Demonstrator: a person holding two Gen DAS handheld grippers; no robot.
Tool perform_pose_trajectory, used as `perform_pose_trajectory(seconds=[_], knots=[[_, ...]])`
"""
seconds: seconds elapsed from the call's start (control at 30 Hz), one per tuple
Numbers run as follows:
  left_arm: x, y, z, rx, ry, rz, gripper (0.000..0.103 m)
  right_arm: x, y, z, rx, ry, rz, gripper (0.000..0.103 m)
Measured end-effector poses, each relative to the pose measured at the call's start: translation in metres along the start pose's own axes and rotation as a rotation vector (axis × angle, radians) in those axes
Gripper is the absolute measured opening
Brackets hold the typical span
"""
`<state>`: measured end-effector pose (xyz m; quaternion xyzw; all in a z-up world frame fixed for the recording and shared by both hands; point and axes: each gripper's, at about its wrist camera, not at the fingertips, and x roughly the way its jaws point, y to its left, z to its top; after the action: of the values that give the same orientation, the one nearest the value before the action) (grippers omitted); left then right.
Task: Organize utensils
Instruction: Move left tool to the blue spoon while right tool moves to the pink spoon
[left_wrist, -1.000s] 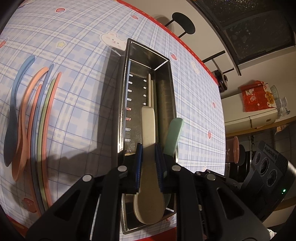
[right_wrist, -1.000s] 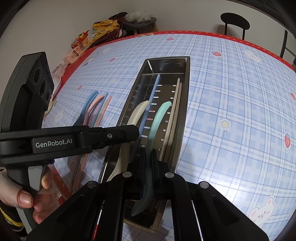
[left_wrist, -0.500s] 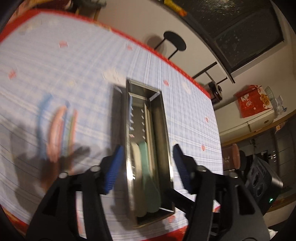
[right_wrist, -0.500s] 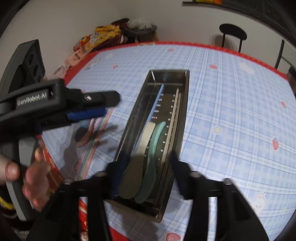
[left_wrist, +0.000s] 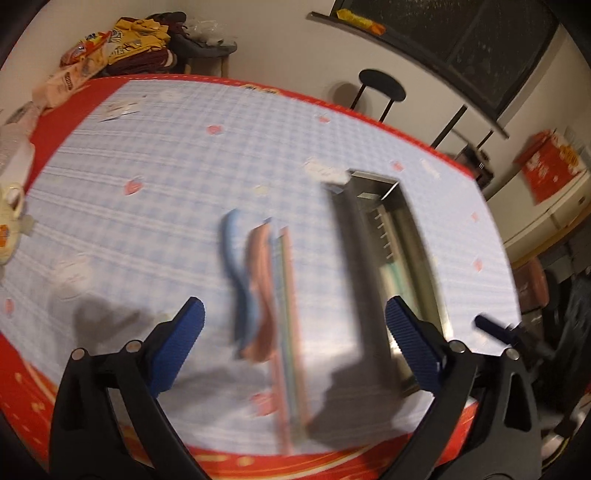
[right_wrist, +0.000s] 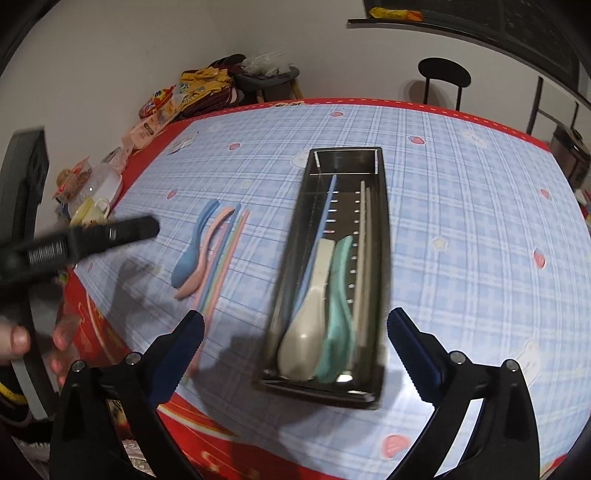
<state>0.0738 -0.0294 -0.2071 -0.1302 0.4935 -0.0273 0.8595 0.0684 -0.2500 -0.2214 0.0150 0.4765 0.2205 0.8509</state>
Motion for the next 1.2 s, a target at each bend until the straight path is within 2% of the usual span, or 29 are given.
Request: perform_pose_trajectory(seconds=[0.17, 0.23, 0.33, 0.5, 0.67, 0.83, 0.93, 1.0, 1.07, 1.1, 1.13, 1.2], knots=[[0.000, 0.037, -0.019, 0.046, 0.054, 0.080, 0.097, 0.009, 0.025, -0.003, 0.030, 0.005, -0.027, 0.097], [0.003, 0.050, -0.025, 0.055, 0.079, 0.089, 0.097, 0.012, 0.038, -0.002, 0.023, 0.005, -0.046, 0.097], [0.007, 0.064, -0.028, 0.062, 0.110, 0.071, 0.097, 0.018, 0.053, 0.000, 0.032, 0.013, -0.057, 0.097], [0.006, 0.081, -0.027, 0.087, 0.104, 0.024, 0.097, 0.029, 0.074, -0.002, 0.039, 0.048, -0.080, 0.097], [0.011, 0.095, -0.024, 0.051, 0.120, -0.009, 0.097, 0.036, 0.086, -0.004, 0.043, 0.080, -0.081, 0.096], [0.018, 0.109, -0.022, 0.035, 0.142, -0.039, 0.097, 0.045, 0.092, -0.009, 0.060, 0.124, -0.080, 0.078], [0.025, 0.109, -0.023, 0.048, 0.162, -0.072, 0.096, 0.052, 0.096, -0.014, 0.055, 0.150, -0.084, 0.061], [0.028, 0.105, -0.025, 0.065, 0.177, -0.094, 0.095, 0.057, 0.098, -0.016, 0.049, 0.166, -0.086, 0.039], [0.033, 0.097, -0.030, 0.096, 0.201, -0.131, 0.088, 0.061, 0.099, -0.019, 0.048, 0.182, -0.084, 0.024], [0.037, 0.090, -0.033, 0.120, 0.222, -0.154, 0.075, 0.062, 0.098, -0.020, 0.050, 0.186, -0.077, 0.018], [0.039, 0.086, -0.036, 0.137, 0.237, -0.162, 0.064, 0.063, 0.098, -0.022, 0.050, 0.189, -0.068, 0.015], [0.045, 0.074, -0.044, 0.167, 0.266, -0.189, 0.054, 0.064, 0.098, -0.025, 0.043, 0.195, -0.049, 0.009]])
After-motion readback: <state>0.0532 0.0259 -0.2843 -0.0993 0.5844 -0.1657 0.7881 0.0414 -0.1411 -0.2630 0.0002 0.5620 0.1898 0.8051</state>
